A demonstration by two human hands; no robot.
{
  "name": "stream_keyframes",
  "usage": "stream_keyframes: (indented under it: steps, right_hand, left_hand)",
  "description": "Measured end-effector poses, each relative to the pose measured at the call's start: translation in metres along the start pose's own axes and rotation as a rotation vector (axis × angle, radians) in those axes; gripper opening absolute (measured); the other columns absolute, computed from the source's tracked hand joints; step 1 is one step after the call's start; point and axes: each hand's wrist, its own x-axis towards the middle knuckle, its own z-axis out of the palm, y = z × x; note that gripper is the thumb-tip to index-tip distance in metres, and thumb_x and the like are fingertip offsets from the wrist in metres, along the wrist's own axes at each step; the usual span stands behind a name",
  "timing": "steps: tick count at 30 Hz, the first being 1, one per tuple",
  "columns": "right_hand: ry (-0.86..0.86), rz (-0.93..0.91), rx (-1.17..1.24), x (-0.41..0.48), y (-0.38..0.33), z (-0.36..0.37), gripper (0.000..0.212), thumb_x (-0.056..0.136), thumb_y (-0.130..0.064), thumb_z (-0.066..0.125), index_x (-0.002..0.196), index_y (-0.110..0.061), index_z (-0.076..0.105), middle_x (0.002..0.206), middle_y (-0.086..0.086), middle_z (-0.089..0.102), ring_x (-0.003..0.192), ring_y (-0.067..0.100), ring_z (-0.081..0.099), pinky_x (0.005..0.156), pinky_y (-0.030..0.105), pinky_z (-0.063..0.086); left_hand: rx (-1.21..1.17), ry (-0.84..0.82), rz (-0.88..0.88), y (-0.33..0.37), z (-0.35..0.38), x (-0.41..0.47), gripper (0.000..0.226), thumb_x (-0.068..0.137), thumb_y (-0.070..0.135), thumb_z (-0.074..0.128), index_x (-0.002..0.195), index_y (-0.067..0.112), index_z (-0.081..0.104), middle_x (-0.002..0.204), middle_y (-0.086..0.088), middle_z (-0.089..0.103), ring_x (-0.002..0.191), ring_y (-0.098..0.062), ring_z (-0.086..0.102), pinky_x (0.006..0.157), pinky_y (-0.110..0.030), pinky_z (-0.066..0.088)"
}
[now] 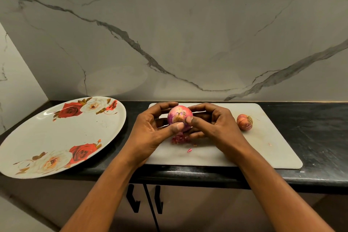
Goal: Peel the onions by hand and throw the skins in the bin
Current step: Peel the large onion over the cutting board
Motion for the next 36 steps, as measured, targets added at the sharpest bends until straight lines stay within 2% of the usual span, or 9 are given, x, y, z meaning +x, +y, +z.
stream_keyframes:
  steps: [3,6,11,15,23,26,29,32,36]
  right_hand:
    - [-0.012,0.017,-0.012,0.000,0.001,0.000,0.038,0.091,-0.016,0.081,0.128,-0.018,0.071,0.107,0.009,0.081,0.092,0.028,0.080,0.082,0.048,0.066]
    - [-0.015,0.024,-0.012,-0.001,0.001,0.001,0.038,0.092,-0.010,0.078,0.129,-0.015,0.072,0.106,0.006,0.082,0.095,0.023,0.080,0.079,0.039,0.067]
    - [-0.028,0.008,-0.036,-0.001,0.001,0.002,0.031,0.095,-0.003,0.071,0.121,-0.020,0.075,0.102,0.004,0.082,0.094,0.022,0.080,0.079,0.037,0.066]
    - [0.018,-0.032,-0.061,0.001,0.003,0.003,0.041,0.096,0.009,0.056,0.113,-0.020,0.079,0.098,0.003,0.082,0.089,0.023,0.081,0.073,0.031,0.065]
    - [0.070,-0.074,-0.103,0.005,0.011,0.002,0.034,0.098,0.006,0.062,0.117,-0.016,0.080,0.098,0.006,0.082,0.086,0.030,0.080,0.078,0.039,0.067]
    - [0.089,-0.082,-0.083,0.005,0.010,0.001,0.032,0.097,0.009,0.064,0.109,-0.015,0.081,0.091,0.008,0.082,0.080,0.030,0.080,0.077,0.036,0.067]
    - [0.122,-0.084,-0.087,0.007,0.012,0.000,0.033,0.095,0.011,0.062,0.101,-0.014,0.082,0.087,0.010,0.081,0.078,0.029,0.080,0.078,0.040,0.067]
    - [0.141,-0.086,-0.150,0.007,0.013,0.001,0.026,0.095,0.004,0.068,0.110,-0.013,0.082,0.093,0.004,0.082,0.083,0.023,0.081,0.082,0.047,0.066]
    - [0.160,-0.136,-0.392,0.006,0.020,0.001,0.045,0.089,-0.030,0.072,0.134,-0.035,0.071,0.086,0.002,0.075,0.076,0.023,0.073,0.073,0.049,0.066]
  left_hand:
    - [0.025,-0.027,0.002,-0.002,-0.002,-0.001,0.059,0.081,0.012,0.085,0.137,0.020,0.067,0.134,-0.006,0.069,0.122,-0.032,0.068,0.099,-0.046,0.059]
    - [0.047,-0.050,-0.008,-0.003,-0.003,-0.001,0.061,0.083,0.011,0.084,0.140,0.022,0.066,0.138,-0.004,0.068,0.125,-0.031,0.067,0.100,-0.049,0.059]
    - [0.084,-0.071,-0.015,-0.003,-0.002,-0.001,0.064,0.085,0.013,0.083,0.144,0.024,0.063,0.141,0.001,0.067,0.127,-0.026,0.067,0.101,-0.046,0.059]
    - [0.023,-0.057,-0.021,-0.003,-0.002,-0.001,0.062,0.085,0.010,0.080,0.144,0.019,0.062,0.137,-0.001,0.070,0.123,-0.027,0.069,0.102,-0.045,0.058]
    - [-0.078,-0.049,-0.071,-0.007,-0.002,0.004,0.056,0.092,0.014,0.072,0.146,0.016,0.059,0.137,-0.007,0.068,0.124,-0.032,0.068,0.100,-0.046,0.058]
    - [-0.168,-0.030,-0.087,-0.006,-0.003,0.005,0.053,0.092,0.016,0.066,0.145,0.014,0.061,0.137,-0.013,0.067,0.122,-0.036,0.069,0.093,-0.042,0.060]
    - [-0.236,-0.010,-0.087,-0.007,-0.007,0.005,0.050,0.093,0.016,0.061,0.143,0.010,0.060,0.138,-0.015,0.066,0.123,-0.037,0.067,0.097,-0.049,0.060]
    - [-0.256,0.013,-0.087,-0.008,-0.009,0.005,0.050,0.091,0.015,0.060,0.141,0.009,0.058,0.136,-0.015,0.066,0.125,-0.038,0.065,0.098,-0.051,0.058]
    - [-0.218,0.005,-0.075,-0.007,-0.008,0.004,0.048,0.091,0.013,0.062,0.139,0.011,0.060,0.135,-0.011,0.067,0.126,-0.034,0.066,0.099,-0.049,0.058]
